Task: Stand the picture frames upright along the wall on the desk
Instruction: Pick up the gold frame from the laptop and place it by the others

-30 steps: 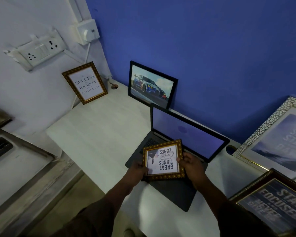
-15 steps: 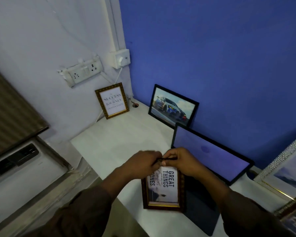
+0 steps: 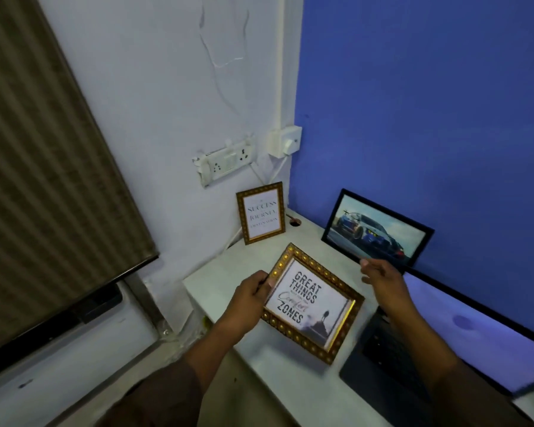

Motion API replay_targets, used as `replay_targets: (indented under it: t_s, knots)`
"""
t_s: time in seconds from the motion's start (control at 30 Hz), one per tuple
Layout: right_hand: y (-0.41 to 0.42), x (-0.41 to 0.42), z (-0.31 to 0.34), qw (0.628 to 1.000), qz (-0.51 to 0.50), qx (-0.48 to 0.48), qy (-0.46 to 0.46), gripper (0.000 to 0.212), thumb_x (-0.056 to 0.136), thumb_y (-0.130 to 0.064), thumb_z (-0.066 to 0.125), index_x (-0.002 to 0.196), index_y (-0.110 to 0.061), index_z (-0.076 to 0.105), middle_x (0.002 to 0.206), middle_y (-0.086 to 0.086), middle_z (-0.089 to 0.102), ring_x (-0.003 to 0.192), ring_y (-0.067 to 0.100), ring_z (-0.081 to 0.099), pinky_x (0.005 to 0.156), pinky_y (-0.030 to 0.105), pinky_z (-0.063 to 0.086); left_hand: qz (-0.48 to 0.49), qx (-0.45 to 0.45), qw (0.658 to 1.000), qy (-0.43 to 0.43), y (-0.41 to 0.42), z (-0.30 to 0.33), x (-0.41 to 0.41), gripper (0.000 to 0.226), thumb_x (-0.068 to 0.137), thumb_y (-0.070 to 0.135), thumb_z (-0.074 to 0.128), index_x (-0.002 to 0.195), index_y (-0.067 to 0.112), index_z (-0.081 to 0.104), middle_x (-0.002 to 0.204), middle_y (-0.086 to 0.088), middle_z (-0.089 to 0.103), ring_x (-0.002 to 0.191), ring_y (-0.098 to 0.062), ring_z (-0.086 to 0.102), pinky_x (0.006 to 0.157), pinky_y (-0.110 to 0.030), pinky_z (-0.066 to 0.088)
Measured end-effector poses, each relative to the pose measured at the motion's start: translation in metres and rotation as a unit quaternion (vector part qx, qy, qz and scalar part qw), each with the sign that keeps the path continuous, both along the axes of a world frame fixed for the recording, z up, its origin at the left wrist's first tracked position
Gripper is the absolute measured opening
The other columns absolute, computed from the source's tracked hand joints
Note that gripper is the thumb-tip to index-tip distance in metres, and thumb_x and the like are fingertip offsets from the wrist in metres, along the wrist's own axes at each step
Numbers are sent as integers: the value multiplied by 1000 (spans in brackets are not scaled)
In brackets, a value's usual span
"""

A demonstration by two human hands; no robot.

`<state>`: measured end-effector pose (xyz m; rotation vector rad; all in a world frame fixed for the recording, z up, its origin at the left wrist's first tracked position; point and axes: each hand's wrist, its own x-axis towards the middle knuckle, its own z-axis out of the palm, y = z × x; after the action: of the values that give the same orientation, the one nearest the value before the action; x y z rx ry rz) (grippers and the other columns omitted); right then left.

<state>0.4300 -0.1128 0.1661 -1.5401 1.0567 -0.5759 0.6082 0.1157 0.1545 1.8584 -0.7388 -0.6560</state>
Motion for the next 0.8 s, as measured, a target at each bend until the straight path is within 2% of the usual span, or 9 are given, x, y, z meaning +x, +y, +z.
replay_targets:
  t_s: [0.07,0.1,0.17,0.27,0.37,0.43,0.5,0.63,0.8]
  knots:
    - [14,13,-10,998,9,67,7,24,101,-48,52,111,-29,62,125,8,67,107,22,66,101,44,47,52,-29,997,47,11,-2,15,30,107,30,47,89,11,62,78,2,69,68,-7,61,59,-17,45]
    - [24,20,-15,995,17,99,10,32,102,-50,48,117,-25,61,123,8,67,109,25,65,103,47,47,74,-39,994,66,16,-3,21,30,107,28,47,90,9,62,77,3,69,65,-3,62,57,-13,45]
    - [49,38,-25,987,45,155,4,39,103,-51,44,120,-22,62,118,9,69,110,30,66,97,48,52,104,-44,989,93,25,-6,33,31,108,29,46,92,8,62,78,5,73,65,1,66,56,-11,47]
    - [72,60,-36,978,56,198,-34,32,103,-44,51,124,-22,62,113,9,76,100,32,74,82,44,59,118,-48,986,105,29,-11,43,32,107,34,45,102,9,65,94,-1,79,86,-15,76,68,-21,55]
    - [70,75,-43,968,10,232,-93,27,103,-26,56,128,-19,63,111,11,78,96,34,77,87,51,61,106,-56,985,125,29,-7,48,35,107,39,42,109,17,69,104,0,80,97,-19,77,79,-26,59]
    - [62,85,-43,967,9,232,-103,25,103,-25,56,126,-20,65,108,11,79,95,36,77,88,58,59,86,-50,979,176,24,-2,53,45,107,48,34,116,25,73,109,0,80,98,-17,77,85,-28,60]
    - [54,95,-41,972,14,214,-93,22,103,-29,55,122,-25,67,106,8,80,92,35,78,83,61,60,92,-41,962,252,17,-1,60,58,105,57,27,123,26,72,111,-4,80,102,-22,77,97,-40,57]
    - [32,112,-40,977,20,191,-93,20,103,-30,56,117,-27,69,104,5,80,90,32,79,78,60,62,91,-48,913,396,-6,-4,80,70,101,65,22,133,22,67,125,-14,74,116,-33,71,111,-56,45]
    - [3,116,-42,980,21,167,-104,19,103,-24,55,115,-23,69,106,6,80,92,29,78,84,54,62,57,-36,897,437,-38,-7,94,76,96,72,23,141,25,62,137,-13,67,126,-35,64,114,-60,40]
